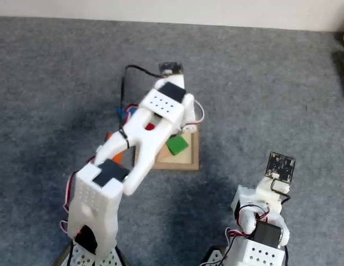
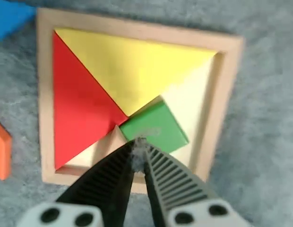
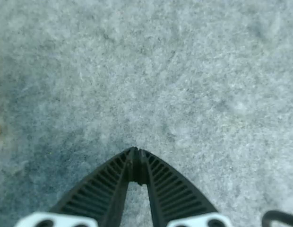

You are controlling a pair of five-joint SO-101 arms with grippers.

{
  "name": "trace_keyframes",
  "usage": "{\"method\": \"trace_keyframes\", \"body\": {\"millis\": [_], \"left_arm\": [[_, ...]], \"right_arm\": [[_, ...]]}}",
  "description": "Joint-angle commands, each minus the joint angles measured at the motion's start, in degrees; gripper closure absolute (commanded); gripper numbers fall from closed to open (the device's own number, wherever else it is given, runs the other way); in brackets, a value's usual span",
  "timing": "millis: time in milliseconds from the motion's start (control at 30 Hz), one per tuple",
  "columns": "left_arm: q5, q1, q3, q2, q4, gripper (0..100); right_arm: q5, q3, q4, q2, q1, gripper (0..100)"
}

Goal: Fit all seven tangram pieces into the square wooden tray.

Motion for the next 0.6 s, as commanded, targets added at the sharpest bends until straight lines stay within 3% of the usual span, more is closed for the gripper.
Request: {"method": "trace_keyframes", "body": {"millis": [0,567], "left_arm": [[-0.5,-0.2,-0.7,1.8,-0.6,99],[-2.6,-9.2,-3.4,6.2,-0.1,99]], "right_arm": [[0.7,6.6,-1.0,-0.4,0.8,99.3],[0.7,6.6,-1.0,-0.4,0.8,99.3]]}}
